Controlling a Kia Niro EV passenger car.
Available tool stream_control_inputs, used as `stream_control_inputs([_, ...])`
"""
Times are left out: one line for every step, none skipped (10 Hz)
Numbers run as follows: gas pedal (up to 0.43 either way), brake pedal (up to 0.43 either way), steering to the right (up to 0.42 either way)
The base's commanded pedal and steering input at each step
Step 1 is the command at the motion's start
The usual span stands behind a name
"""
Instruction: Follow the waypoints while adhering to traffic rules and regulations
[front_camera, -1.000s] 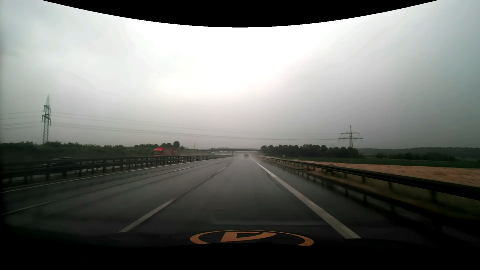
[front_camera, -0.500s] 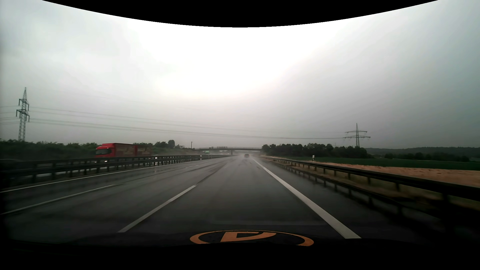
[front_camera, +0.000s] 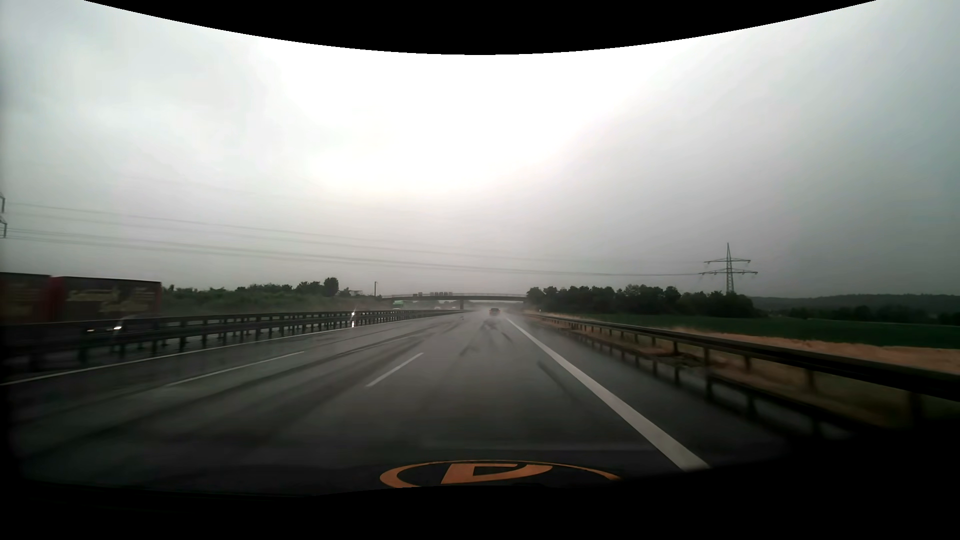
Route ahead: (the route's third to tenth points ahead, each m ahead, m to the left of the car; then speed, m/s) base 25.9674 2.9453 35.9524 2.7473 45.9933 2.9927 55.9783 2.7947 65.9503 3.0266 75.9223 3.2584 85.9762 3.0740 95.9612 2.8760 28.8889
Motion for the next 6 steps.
stream_control_inputs([0.197, 0.000, -0.003])
stream_control_inputs([0.177, 0.000, -0.004])
stream_control_inputs([0.177, 0.000, -0.004])
stream_control_inputs([0.177, 0.000, -0.004])
stream_control_inputs([0.177, 0.000, -0.004])
stream_control_inputs([0.177, 0.000, -0.004])
